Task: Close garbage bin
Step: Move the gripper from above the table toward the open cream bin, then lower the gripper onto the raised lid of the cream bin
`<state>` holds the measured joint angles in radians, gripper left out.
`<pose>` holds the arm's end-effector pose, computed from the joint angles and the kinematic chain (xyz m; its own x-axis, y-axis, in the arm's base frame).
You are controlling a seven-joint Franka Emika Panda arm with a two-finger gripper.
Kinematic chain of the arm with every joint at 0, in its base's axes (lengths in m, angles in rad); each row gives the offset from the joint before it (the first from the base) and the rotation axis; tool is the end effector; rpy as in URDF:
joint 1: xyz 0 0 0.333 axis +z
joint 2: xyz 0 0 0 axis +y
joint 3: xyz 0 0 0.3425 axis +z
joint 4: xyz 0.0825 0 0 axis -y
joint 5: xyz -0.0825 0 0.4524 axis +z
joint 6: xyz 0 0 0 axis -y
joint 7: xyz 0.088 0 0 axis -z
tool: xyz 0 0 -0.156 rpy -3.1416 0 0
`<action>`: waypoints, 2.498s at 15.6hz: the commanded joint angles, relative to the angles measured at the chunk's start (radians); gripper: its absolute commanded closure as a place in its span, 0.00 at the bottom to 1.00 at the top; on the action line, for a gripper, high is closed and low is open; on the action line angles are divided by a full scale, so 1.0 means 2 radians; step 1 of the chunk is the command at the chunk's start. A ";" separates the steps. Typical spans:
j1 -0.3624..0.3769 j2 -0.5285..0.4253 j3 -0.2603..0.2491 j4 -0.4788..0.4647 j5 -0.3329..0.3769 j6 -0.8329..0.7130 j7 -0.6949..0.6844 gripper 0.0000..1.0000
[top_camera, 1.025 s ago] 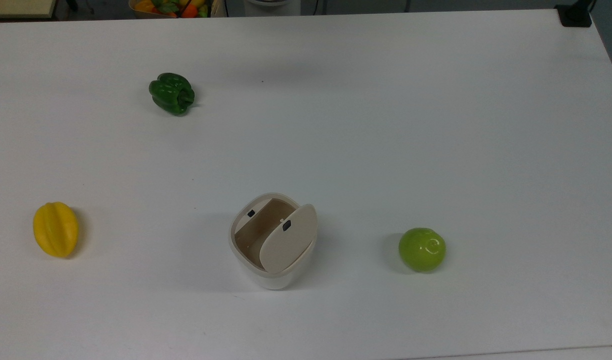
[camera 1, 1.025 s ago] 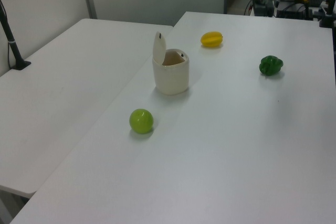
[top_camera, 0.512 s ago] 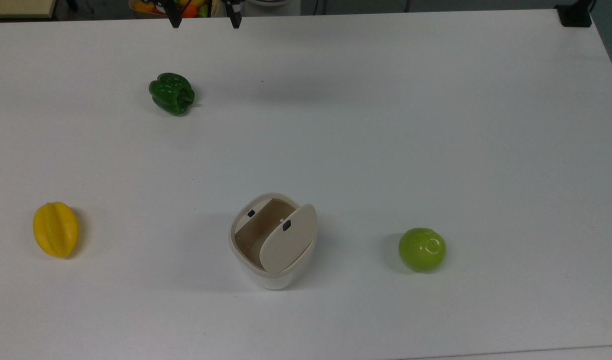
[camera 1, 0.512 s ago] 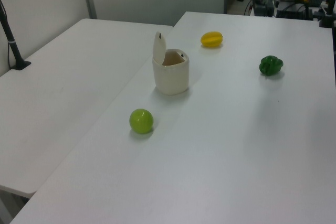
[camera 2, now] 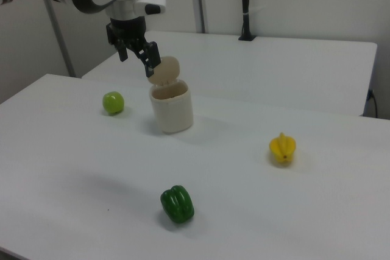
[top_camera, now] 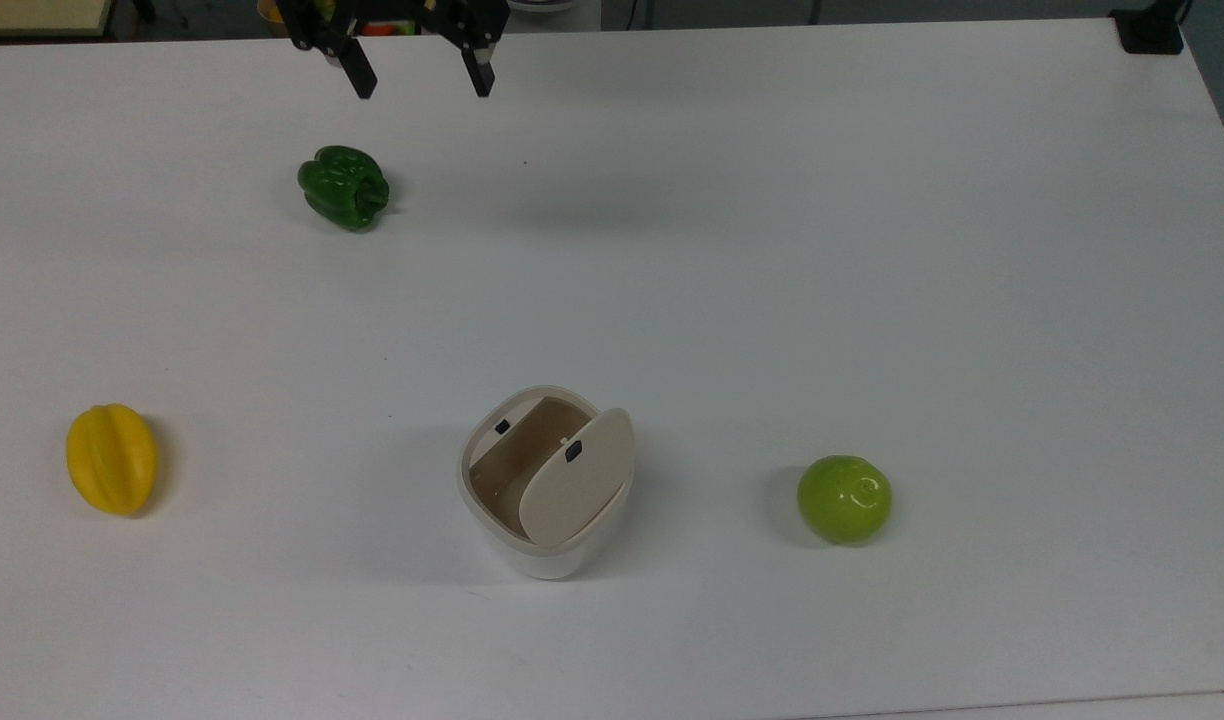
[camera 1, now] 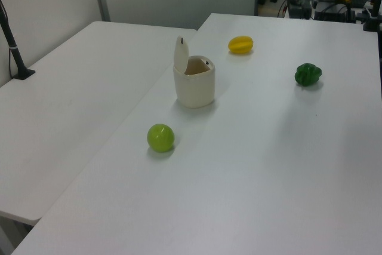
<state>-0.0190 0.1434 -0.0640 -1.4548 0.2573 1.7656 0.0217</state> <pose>0.6986 -0.0205 0.5955 0.9764 -0.1496 0.1556 -0.1078 -0.9625 -0.2490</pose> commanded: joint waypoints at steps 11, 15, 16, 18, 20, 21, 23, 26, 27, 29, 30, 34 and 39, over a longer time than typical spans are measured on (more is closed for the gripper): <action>0.005 0.010 -0.003 0.000 0.050 0.050 -0.065 1.00; 0.026 0.042 -0.003 0.000 0.044 0.123 -0.074 1.00; 0.029 0.050 -0.002 0.000 0.045 0.146 -0.078 1.00; 0.045 0.064 -0.002 0.000 0.047 0.217 -0.094 1.00; 0.057 0.079 -0.002 0.004 0.048 0.285 -0.089 1.00; 0.065 0.088 -0.002 0.005 0.048 0.310 -0.088 1.00; 0.091 0.109 -0.003 0.008 0.041 0.356 -0.091 1.00; 0.107 0.133 -0.003 0.018 0.041 0.411 -0.088 1.00; 0.111 0.137 -0.003 0.018 0.040 0.418 -0.088 1.00; 0.116 0.147 -0.004 0.018 0.039 0.450 -0.090 1.00; 0.118 0.156 -0.004 0.020 0.038 0.481 -0.091 1.00; 0.128 0.191 -0.004 0.032 0.014 0.541 -0.091 1.00; 0.127 0.213 -0.005 0.032 -0.007 0.541 -0.094 1.00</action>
<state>0.2249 0.5383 -0.0575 -1.4107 0.2625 2.8342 -0.1465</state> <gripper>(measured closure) 0.991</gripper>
